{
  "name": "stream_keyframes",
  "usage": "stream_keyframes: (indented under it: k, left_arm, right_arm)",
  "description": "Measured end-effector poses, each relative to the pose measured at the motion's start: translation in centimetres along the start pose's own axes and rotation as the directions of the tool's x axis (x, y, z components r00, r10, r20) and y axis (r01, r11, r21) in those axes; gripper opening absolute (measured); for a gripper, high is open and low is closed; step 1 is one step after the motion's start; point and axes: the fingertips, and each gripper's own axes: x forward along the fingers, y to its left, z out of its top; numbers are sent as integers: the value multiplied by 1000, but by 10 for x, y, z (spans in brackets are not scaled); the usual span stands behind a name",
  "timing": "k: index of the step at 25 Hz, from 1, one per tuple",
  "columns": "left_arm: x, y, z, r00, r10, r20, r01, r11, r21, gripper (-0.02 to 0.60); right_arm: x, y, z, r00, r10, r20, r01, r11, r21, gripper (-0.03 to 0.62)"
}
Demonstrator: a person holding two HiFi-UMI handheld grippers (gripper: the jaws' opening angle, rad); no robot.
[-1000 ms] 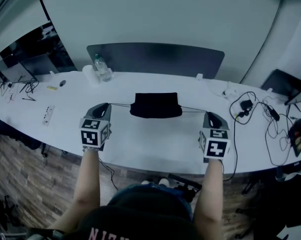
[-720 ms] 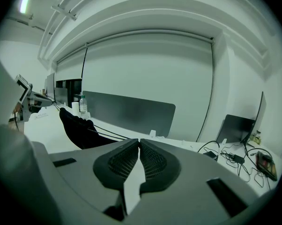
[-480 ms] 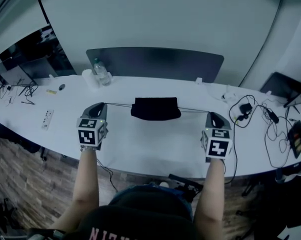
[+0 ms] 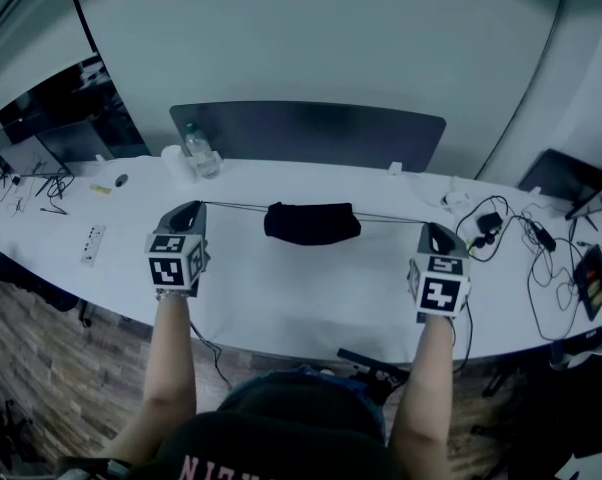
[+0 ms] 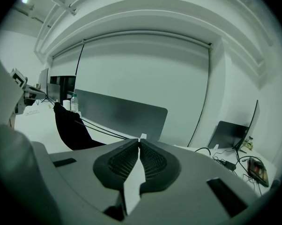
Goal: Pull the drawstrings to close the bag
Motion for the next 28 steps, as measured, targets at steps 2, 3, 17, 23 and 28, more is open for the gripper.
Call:
stream_keyframes:
  k: [2, 3, 17, 23, 28]
  left_arm:
    - [1, 3, 2, 1000, 8, 3, -8, 1000, -1, 17]
    - [2, 4, 2, 1000, 13, 3, -13, 1000, -1, 17]
    - [11, 25, 11, 998, 69, 7, -69, 998, -10, 17]
    - [14, 34, 12, 997, 76, 8, -76, 997, -27, 17]
    - [16, 43, 12, 997, 81, 6, -81, 996, -27, 17]
  right_arm:
    - [1, -4, 3, 1000, -11, 4, 11, 1000, -1, 5]
    - [1, -5, 4, 1000, -15, 5, 15, 1000, -2, 5]
    - [8, -26, 13, 996, -87, 14, 88, 996, -28, 5]
    - [9, -35, 16, 994, -106, 16, 106, 994, -30, 5]
    - [12, -42, 14, 992, -126, 6, 126, 992, -24, 5]
